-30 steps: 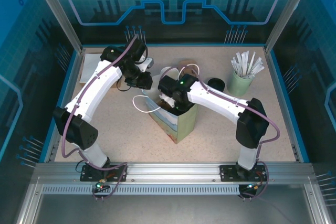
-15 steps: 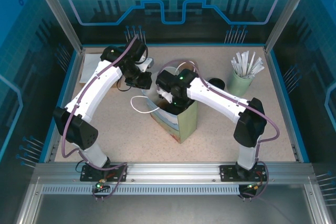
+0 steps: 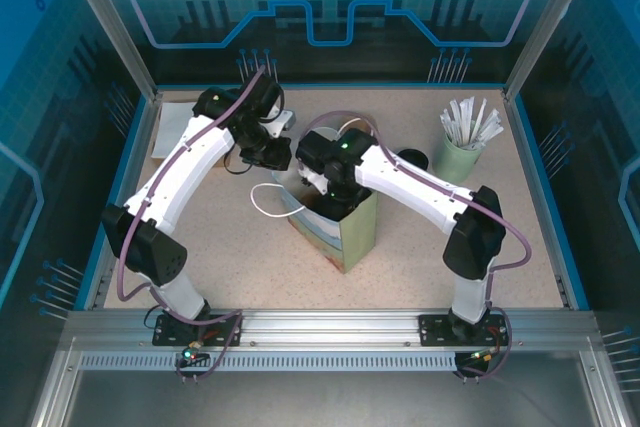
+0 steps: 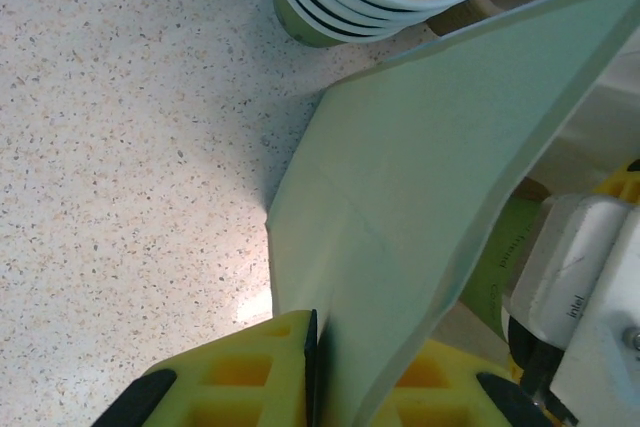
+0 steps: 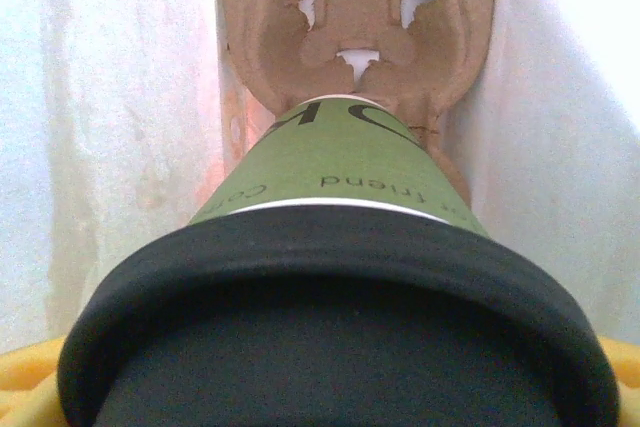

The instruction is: Pack the takeout coffee

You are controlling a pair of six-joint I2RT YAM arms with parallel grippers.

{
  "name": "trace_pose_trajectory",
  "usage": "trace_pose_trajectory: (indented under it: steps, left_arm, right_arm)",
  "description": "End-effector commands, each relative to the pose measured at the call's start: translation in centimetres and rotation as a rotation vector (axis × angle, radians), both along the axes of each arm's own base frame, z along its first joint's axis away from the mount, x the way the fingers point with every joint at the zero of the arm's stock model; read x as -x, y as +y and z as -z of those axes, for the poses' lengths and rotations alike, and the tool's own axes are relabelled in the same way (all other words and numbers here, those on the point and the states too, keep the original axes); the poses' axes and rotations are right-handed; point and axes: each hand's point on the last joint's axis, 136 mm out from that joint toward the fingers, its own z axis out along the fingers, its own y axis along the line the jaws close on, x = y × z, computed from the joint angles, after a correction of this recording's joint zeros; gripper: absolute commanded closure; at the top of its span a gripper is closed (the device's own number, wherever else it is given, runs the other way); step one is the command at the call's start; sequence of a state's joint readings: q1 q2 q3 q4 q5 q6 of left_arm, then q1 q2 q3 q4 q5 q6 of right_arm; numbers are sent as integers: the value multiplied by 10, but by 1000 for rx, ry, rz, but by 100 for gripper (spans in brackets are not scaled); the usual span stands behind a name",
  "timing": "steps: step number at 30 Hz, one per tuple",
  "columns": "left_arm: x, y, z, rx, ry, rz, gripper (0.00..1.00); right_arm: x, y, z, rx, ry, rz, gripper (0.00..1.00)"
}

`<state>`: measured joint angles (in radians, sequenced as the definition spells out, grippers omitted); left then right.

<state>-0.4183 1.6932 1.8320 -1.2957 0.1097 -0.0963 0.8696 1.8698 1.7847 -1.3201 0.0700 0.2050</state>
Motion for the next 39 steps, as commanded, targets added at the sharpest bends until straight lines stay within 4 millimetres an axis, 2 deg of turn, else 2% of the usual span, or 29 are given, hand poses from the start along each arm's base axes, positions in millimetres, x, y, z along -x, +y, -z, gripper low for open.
trace_pose_trajectory:
  steps: [1, 18, 27, 32, 39]
  left_arm:
    - [2, -5, -26, 48, -67, 12, 85]
    - [2, -1, -17, 12, -59, 9, 84]
    - [2, 0, -15, 4, -56, 11, 83]
    - [1, -1, -15, 7, -57, 10, 82]
    - [1, 0, -16, 3, -57, 12, 80]
  right_arm:
    - [-1, -2, 1, 12, 38, 31, 15]
    - [10, -12, 0, 24, 69, 36, 15]
    - [10, -16, 32, 62, 100, 41, 15]
    - [4, -12, 44, 41, 81, 29, 15]
    - [8, -16, 61, 63, 109, 21, 15]
